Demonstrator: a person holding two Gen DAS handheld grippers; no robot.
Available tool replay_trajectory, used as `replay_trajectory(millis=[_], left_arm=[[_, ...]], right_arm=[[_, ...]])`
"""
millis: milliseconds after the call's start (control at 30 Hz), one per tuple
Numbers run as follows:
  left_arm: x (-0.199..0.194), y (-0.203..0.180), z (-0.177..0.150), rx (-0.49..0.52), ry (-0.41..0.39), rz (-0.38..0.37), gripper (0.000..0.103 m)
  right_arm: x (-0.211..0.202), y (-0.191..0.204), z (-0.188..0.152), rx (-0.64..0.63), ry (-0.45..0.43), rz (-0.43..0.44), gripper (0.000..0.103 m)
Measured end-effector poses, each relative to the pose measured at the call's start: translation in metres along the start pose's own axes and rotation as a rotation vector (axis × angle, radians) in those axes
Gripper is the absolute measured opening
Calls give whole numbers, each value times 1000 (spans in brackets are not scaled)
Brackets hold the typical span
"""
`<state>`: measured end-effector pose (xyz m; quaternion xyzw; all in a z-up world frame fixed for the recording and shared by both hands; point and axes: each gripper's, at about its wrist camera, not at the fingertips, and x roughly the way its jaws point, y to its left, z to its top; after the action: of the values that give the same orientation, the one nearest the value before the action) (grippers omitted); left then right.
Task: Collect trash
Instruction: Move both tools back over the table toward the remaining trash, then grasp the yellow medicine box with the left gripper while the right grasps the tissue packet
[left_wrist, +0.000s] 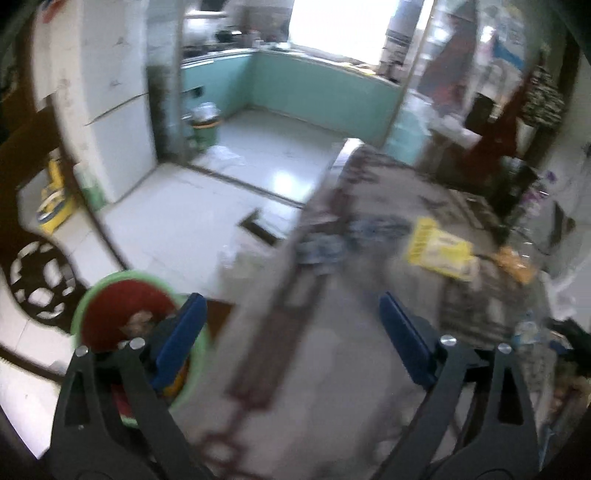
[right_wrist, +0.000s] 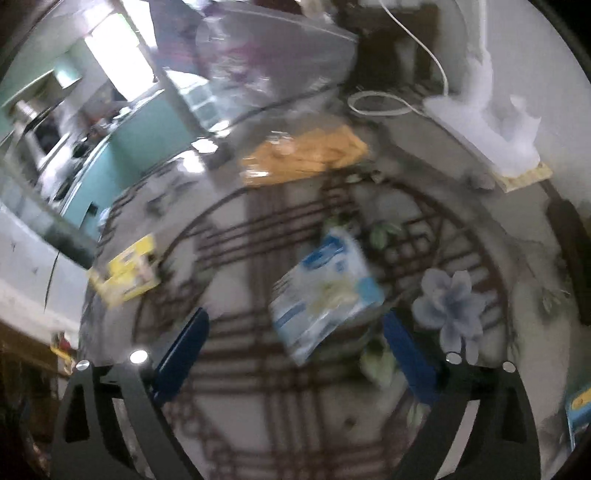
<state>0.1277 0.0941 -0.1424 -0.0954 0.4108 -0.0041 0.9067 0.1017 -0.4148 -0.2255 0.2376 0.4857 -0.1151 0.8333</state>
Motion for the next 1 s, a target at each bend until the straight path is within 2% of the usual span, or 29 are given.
replay_trajectory(millis=[100, 200, 267, 367, 400, 433, 500, 567, 633, 700, 733, 800, 867, 900, 933, 1000], left_arm=[[13, -52, 16, 115, -18, -105, 98], [37, -105, 31, 334, 26, -198, 98], [57, -144, 40, 543, 42, -219, 98], [81, -180, 46, 756, 32, -224, 98], [90, -189, 50, 809, 37, -235, 98], [98, -197, 53, 852, 48, -253, 98], [122, -215, 60, 942, 120, -330, 98], [144, -227, 60, 1015, 204, -368, 98], [164, -238, 55, 1101, 246, -379, 98], [184, -247, 49, 1176, 284, -381, 98], [192, -250, 47, 1192, 300, -381, 98], [210, -256, 41, 1209, 350, -400, 98], [223, -260, 33, 1222, 394, -415, 97], [229, -261, 27, 1225, 414, -427, 94], [230, -261, 25, 1228, 411, -427, 85], [234, -260, 18, 1218, 423, -438, 80]], right_arm=[[25, -10, 5, 41, 68, 36, 93], [39, -5, 4, -2, 89, 14, 90], [43, -2, 2, -27, 89, 9, 79], [44, 3, -1, -68, 77, 1, 55], [44, 2, -2, -71, 84, 10, 33], [44, 2, -1, -68, 87, 22, 22], [42, -1, -1, -64, 86, 49, 17], [38, -1, -1, -65, 82, 71, 17], [35, -2, 0, -60, 81, 95, 17], [31, -5, 1, -49, 78, 123, 23], [29, -6, 3, -39, 74, 136, 47], [23, -8, 6, -9, 49, 151, 81], [23, -8, 11, -1, 48, 161, 81], [24, -5, 15, 0, 51, 159, 81], [27, -3, 17, -2, 54, 155, 81], [36, 8, 20, -14, 73, 135, 81]])
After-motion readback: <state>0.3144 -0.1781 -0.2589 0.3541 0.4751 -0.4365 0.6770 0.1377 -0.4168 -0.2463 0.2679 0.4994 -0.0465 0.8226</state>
